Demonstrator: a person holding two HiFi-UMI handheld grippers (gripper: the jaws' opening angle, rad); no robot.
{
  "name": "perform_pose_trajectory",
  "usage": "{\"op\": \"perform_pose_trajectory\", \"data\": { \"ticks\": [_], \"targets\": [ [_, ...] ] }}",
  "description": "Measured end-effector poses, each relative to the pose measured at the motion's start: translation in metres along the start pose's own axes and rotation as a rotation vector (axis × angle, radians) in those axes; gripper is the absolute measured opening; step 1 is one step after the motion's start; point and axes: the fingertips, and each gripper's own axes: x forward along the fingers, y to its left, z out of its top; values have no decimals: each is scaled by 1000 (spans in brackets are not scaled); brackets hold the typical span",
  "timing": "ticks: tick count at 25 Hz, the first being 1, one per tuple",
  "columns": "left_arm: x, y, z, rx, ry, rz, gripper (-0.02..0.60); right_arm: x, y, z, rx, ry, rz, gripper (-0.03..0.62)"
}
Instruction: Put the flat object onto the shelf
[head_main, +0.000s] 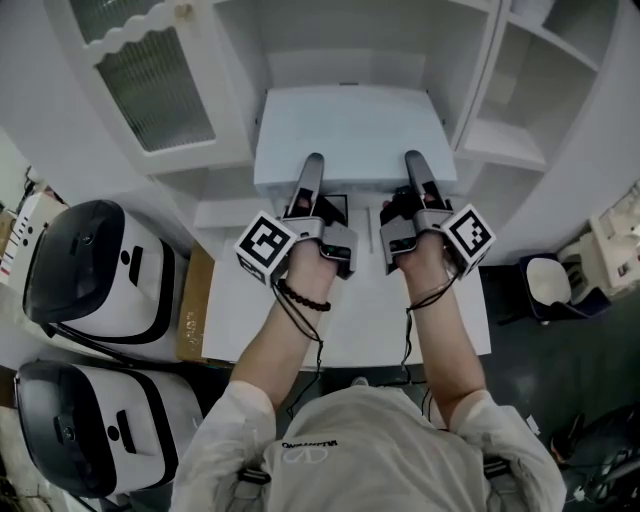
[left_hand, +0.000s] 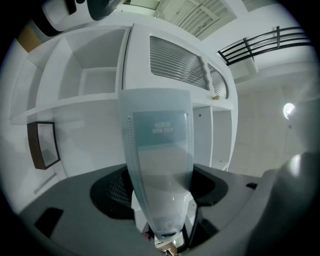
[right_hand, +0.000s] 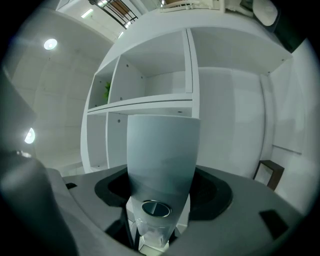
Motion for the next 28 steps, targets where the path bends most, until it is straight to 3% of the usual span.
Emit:
{"op": "perform_pose_trajectory", "data": {
  "ticks": [19,28],
  "targets": [
    [43,16,11,-13,-12,91,310,44,-18,15,32,17,-93,325],
    [57,22,19,-23,-39,92,321,58,-22,14,13,49,-116,331]
  ]
}}
